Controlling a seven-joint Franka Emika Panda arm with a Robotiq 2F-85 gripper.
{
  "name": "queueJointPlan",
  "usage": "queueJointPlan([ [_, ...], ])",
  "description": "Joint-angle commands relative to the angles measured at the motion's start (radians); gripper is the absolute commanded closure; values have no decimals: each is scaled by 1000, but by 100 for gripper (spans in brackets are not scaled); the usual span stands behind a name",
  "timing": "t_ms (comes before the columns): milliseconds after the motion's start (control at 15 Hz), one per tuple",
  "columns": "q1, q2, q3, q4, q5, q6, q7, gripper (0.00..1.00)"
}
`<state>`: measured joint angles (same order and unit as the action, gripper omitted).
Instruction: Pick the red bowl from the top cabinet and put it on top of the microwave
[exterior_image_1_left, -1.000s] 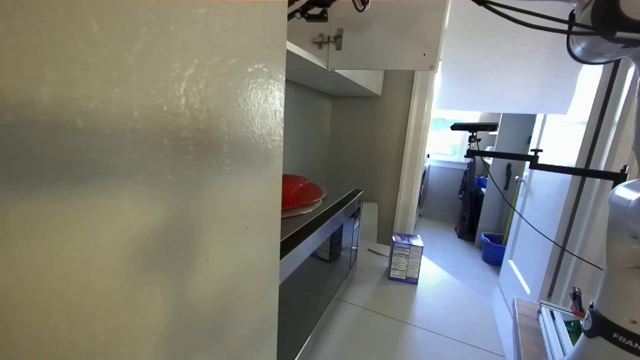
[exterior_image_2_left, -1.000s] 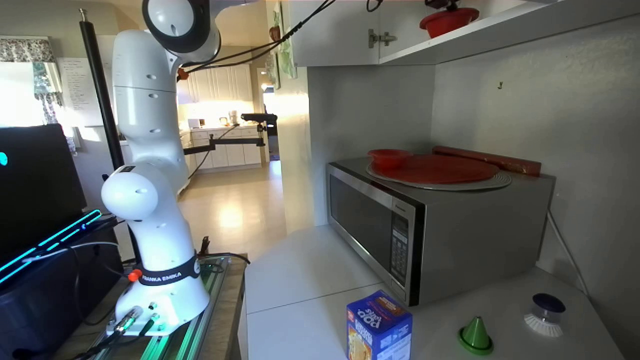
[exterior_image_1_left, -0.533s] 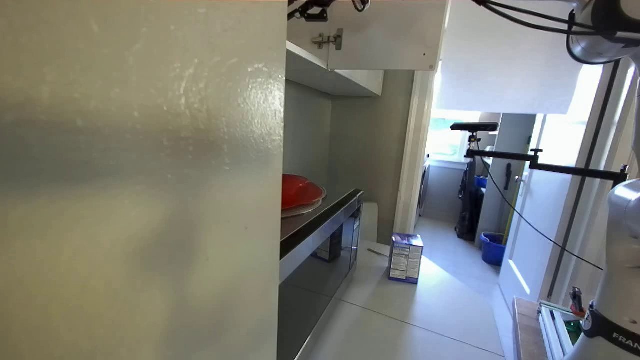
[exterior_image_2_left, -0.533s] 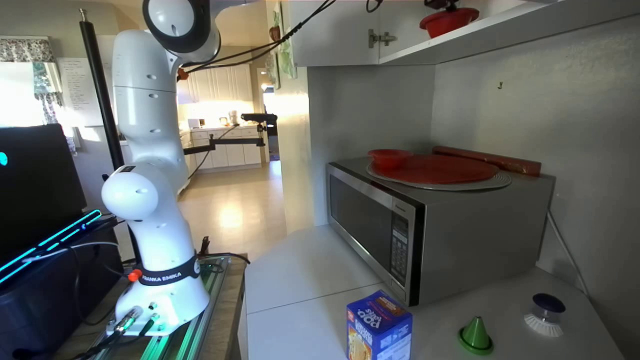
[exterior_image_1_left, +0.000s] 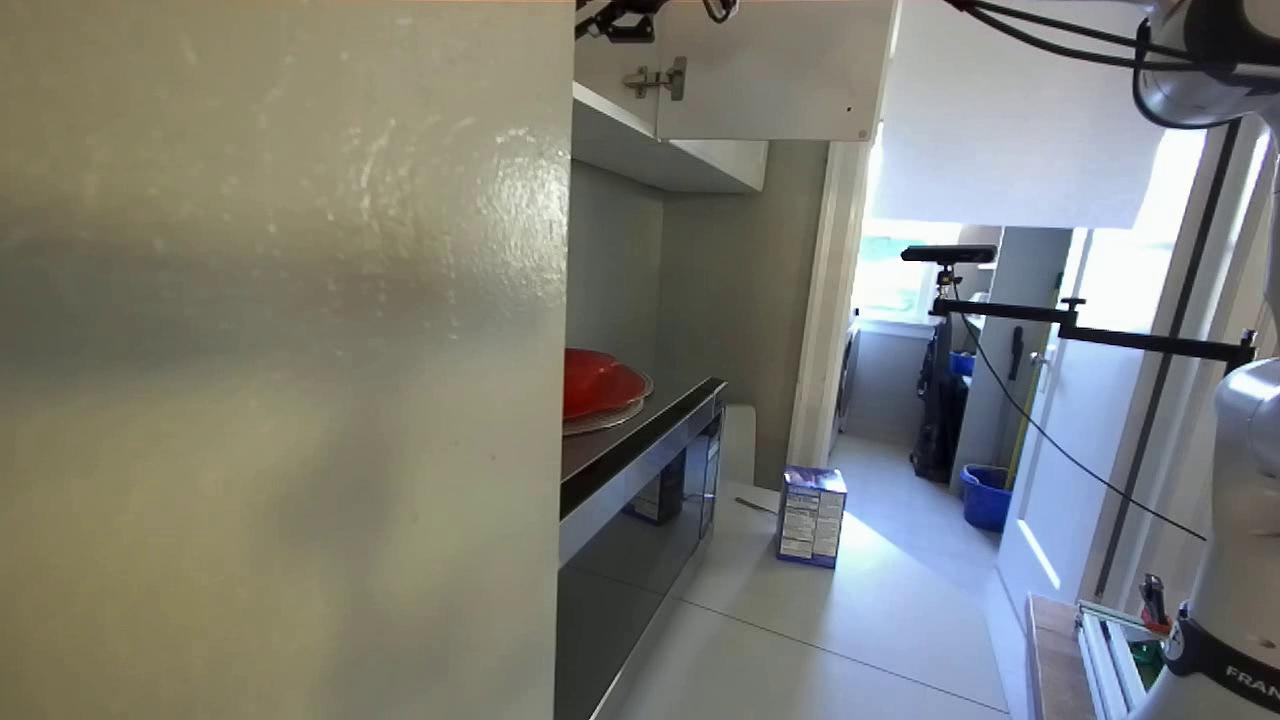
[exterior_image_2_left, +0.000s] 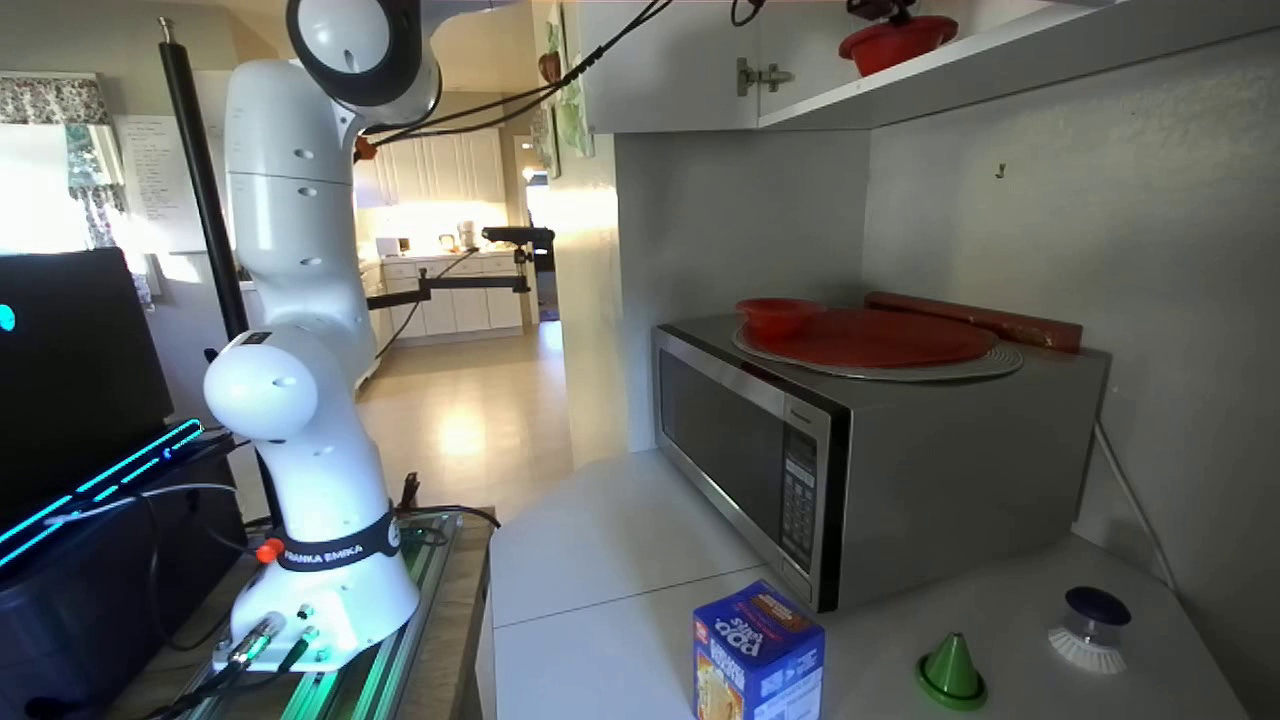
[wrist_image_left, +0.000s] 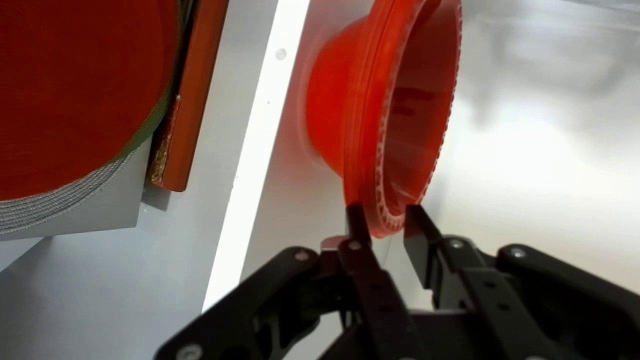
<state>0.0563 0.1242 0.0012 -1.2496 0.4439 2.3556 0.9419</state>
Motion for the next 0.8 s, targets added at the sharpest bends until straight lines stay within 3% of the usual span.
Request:
queueJointPlan([
  [0, 10, 23, -3, 40, -39, 7, 46, 74],
  [733, 10, 27, -3, 51, -38, 6, 52, 76],
])
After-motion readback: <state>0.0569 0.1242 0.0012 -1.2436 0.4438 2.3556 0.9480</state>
